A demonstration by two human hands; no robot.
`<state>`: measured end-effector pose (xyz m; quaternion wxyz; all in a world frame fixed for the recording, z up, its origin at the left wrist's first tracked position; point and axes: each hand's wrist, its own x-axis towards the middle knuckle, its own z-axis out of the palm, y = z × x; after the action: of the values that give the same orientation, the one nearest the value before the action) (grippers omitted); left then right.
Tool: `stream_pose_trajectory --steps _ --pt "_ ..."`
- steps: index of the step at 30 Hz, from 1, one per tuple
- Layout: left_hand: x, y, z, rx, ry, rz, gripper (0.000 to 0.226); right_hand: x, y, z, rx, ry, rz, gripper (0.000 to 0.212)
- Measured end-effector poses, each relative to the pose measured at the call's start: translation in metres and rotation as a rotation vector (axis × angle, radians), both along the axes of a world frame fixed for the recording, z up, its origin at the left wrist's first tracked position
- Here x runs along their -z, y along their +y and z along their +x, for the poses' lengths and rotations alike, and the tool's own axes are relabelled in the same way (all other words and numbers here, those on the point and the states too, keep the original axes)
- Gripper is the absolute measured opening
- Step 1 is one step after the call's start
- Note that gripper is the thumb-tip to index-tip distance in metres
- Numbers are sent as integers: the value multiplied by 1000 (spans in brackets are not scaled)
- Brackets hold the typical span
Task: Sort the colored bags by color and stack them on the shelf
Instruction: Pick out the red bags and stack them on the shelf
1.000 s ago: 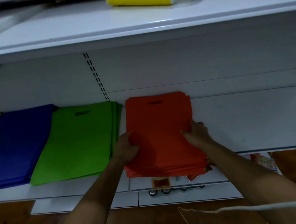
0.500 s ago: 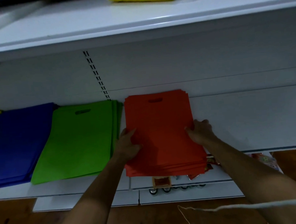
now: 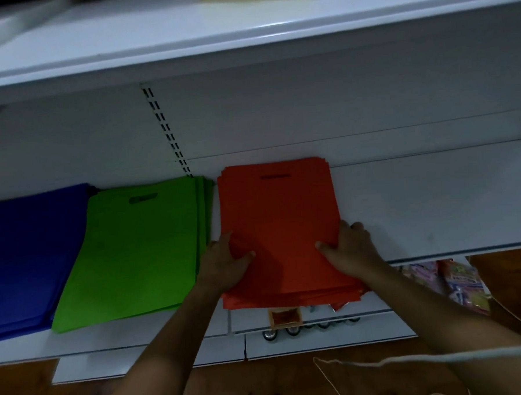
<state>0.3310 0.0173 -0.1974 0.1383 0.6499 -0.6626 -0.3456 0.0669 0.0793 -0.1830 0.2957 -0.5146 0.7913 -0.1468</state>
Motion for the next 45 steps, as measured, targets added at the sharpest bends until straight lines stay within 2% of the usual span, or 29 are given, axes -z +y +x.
stream_pose_trajectory --steps 2,5,7,9,13,18,25,29,32,34,37,40,43,45 --pt "-3 -1 0 4 27 25 75 0 4 0 15 8 -7 69" --pt "-6 4 -3 128 47 129 84 -3 4 -2 92 133 16 63" --pt "-6 2 1 141 2 106 90 -5 3 7 73 121 51 70" --pt "-11 0 5 106 11 102 86 -2 6 14 46 82 59 77" --pt "-16 11 5 176 41 138 87 -3 13 13 100 113 26 83" --pt "-14 20 10 178 -35 65 84 -5 25 14 23 43 42 96" --pt "-23 25 5 117 90 100 83 -8 18 8 -3 4 -9 80" --pt "-24 32 -3 83 157 139 65 -13 11 -4 50 8 -47 68" --pt "-22 27 1 -41 131 70 68 -6 15 8 -29 -26 -35 72" --pt "-26 25 -1 -109 235 138 67 -3 17 9 3 -13 -65 72" --pt "-25 24 -7 -142 285 148 61 -8 15 7 82 -29 -100 73" --pt "-24 19 -8 -198 265 112 62 -8 17 10 5 -63 -72 75" --pt "-25 20 -10 -187 314 170 56 -10 17 -1 116 -11 -70 71" --pt "-27 24 -10 -214 310 151 54 -11 16 3 116 -40 -76 70"
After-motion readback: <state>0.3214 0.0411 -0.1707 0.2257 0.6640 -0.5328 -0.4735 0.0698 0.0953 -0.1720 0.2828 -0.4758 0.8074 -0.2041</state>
